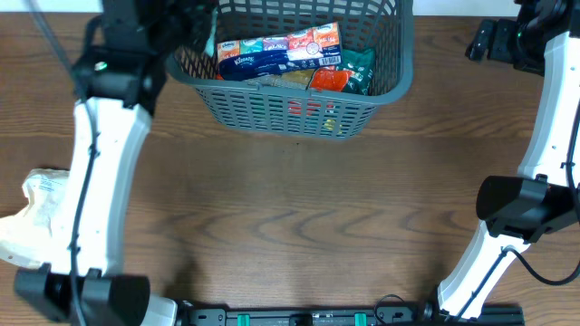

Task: Pack container
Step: 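Lift the wipes pouch with the left gripper and drop it into the basket, then move the left gripper to the clear beige food bag and grasp it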

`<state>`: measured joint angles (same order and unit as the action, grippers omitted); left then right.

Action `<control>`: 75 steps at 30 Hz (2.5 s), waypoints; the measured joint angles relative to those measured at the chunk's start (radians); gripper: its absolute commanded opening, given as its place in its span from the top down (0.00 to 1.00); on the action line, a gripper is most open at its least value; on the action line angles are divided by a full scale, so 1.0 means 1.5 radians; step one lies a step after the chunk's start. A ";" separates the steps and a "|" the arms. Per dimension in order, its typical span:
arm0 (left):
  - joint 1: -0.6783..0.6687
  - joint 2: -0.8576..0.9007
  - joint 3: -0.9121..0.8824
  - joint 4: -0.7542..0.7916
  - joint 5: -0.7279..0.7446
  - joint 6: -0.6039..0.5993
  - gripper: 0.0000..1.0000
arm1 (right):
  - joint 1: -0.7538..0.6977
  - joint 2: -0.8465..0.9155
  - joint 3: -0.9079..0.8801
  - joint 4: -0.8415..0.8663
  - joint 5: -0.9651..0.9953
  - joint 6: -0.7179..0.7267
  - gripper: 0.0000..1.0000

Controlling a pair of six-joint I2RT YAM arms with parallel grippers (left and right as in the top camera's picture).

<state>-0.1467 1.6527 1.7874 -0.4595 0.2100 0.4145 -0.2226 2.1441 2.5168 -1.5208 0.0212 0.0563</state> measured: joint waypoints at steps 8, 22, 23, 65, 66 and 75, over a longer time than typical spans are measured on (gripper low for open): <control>-0.033 0.122 0.001 0.172 -0.006 0.196 0.94 | 0.000 0.000 0.000 -0.001 0.000 0.000 0.01; -0.049 0.326 0.001 0.189 -0.008 0.251 0.77 | 0.000 0.000 0.000 -0.001 0.000 0.000 0.01; -0.049 0.330 0.001 0.190 -0.009 0.252 0.71 | 0.000 0.000 0.000 -0.001 0.000 0.000 0.01; 0.246 -0.113 -0.007 -0.381 -0.356 -0.069 0.01 | 0.000 0.000 0.000 0.009 -0.001 -0.029 0.01; 0.254 -0.109 -0.010 -0.382 -0.354 -0.054 0.01 | 0.000 0.000 0.000 0.009 -0.001 -0.029 0.01; 0.387 0.033 -0.025 -0.405 -0.314 0.154 0.01 | 0.000 0.000 0.000 0.009 0.000 -0.031 0.01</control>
<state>0.4343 1.7016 1.7500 -1.0664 -0.2607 0.6453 -0.2226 2.1441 2.5168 -1.5078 0.0208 0.0101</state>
